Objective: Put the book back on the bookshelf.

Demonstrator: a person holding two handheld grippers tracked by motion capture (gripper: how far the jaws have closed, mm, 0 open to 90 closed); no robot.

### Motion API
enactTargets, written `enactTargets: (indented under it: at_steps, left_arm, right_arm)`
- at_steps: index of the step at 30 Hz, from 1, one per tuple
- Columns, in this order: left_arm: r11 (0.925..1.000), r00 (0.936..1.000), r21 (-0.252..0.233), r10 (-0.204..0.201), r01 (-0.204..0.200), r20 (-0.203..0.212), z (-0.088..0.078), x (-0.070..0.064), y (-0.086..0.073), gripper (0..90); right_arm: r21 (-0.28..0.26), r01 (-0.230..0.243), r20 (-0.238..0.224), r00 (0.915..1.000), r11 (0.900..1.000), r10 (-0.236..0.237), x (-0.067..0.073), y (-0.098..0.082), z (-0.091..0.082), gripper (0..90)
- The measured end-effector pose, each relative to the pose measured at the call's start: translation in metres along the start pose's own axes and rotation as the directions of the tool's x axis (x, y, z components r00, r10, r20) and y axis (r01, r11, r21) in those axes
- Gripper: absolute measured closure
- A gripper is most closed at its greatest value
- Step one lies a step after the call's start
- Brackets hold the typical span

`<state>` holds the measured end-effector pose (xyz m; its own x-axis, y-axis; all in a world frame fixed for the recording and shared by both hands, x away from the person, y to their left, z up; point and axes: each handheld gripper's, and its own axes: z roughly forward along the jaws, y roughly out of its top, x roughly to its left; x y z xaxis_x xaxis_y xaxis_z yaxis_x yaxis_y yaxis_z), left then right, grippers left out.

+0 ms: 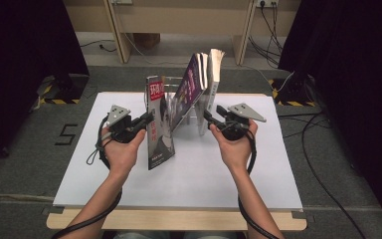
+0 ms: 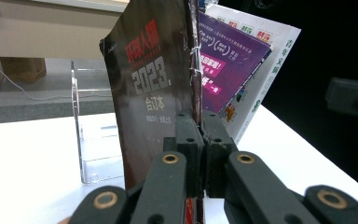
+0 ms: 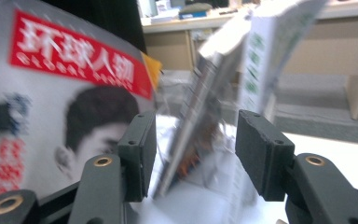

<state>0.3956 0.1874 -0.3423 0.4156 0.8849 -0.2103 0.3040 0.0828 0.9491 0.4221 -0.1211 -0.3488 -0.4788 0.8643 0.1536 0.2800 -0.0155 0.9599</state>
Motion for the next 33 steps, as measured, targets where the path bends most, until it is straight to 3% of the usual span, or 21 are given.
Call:
enactTargets:
  at_steps: [6, 15, 19, 25, 33]
  left_arm:
    - [1.0000, 1.0000, -0.005, 0.002, -0.002, 0.001, -0.003, 0.004, 0.000, 87.3]
    - [0.9998, 0.9999, -0.014, 0.010, -0.010, 0.001, -0.008, 0.009, 0.004, 87.3]
    - [0.9997, 0.9999, -0.021, 0.014, -0.014, -0.004, -0.010, 0.012, 0.005, 87.3]
    - [0.9990, 0.9998, -0.044, 0.013, -0.014, -0.013, -0.015, 0.015, 0.006, 87.4]
    - [0.9979, 0.9996, -0.065, -0.001, -0.001, -0.028, -0.018, 0.021, 0.010, 87.4]
  right_arm:
    - [0.052, 0.036, 0.058, 0.9976, 0.998, -0.039, -0.015, -0.031, -0.015, 49.0]
    - [0.124, 0.035, 0.133, 0.9898, 0.992, -0.051, -0.035, -0.081, -0.026, 48.4]
    - [0.114, 0.021, 0.158, 0.9867, 0.993, -0.039, -0.040, -0.092, -0.029, 48.3]
    - [0.141, 0.012, 0.191, 0.9809, 0.990, -0.039, -0.049, -0.111, -0.035, 48.3]
    - [0.129, 0.006, 0.206, 0.9781, 0.992, -0.033, -0.053, -0.111, -0.038, 48.6]
